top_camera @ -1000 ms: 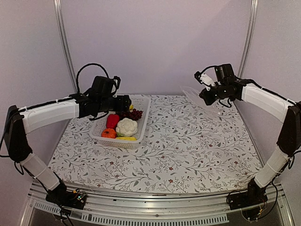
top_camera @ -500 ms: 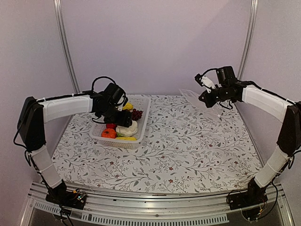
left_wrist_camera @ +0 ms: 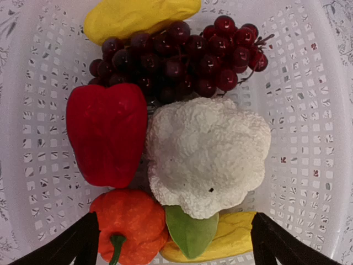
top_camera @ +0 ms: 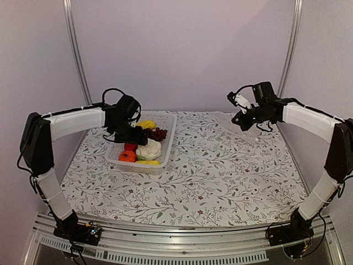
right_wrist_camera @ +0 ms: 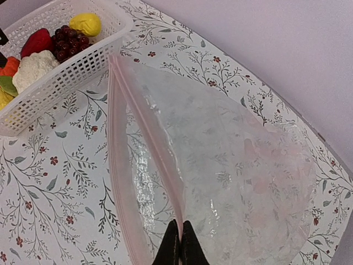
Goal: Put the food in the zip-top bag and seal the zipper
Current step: Pick up the fake vegetable from the bin.
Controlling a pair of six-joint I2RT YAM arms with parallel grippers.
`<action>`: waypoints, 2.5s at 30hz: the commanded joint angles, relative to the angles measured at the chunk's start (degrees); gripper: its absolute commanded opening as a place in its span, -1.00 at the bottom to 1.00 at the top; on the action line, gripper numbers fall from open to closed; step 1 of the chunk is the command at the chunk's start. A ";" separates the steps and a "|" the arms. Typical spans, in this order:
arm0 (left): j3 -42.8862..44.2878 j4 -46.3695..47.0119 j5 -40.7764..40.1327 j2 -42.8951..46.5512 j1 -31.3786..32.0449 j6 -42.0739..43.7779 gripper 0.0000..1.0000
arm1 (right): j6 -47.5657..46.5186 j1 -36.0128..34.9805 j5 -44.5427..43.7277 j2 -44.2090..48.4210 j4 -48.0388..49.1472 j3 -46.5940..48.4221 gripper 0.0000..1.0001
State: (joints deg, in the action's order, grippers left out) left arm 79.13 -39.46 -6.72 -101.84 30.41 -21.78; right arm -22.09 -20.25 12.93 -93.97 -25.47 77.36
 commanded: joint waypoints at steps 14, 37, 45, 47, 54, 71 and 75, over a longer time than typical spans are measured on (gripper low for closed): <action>11.98 -0.53 -10.64 -13.17 -3.93 -0.07 0.74 | -0.28 -0.13 1.53 0.09 0.50 -1.60 -1.00; 16.76 -2.20 -15.63 -20.98 -4.30 0.95 0.64 | -0.15 -0.15 2.36 -0.51 0.44 -2.21 -1.00; 17.01 -2.89 -16.07 -22.28 -4.37 1.40 0.68 | -0.03 -0.10 2.54 -0.86 0.47 -2.22 -1.00; 17.02 -2.86 -16.38 -22.58 -4.35 1.56 0.65 | -0.04 -0.14 2.54 -0.82 0.38 -2.22 -1.00; 17.36 -2.55 -15.54 -23.42 -5.01 1.56 0.43 | 0.03 -0.19 2.70 -1.07 0.36 -2.30 -1.00; 20.35 -3.44 -16.59 -9.69 -4.37 3.14 0.14 | 0.60 -0.09 0.88 -2.12 -2.16 1.91 -1.00; 19.23 -0.49 -13.30 -5.46 -3.04 3.70 0.12 | -0.11 -0.15 -0.19 -2.93 -5.06 5.44 -1.00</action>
State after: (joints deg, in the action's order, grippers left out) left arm 97.65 -42.39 -22.72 -112.31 26.33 -19.29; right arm -21.87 -20.25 14.20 -95.39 -27.46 78.67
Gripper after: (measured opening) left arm 0.638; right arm 0.005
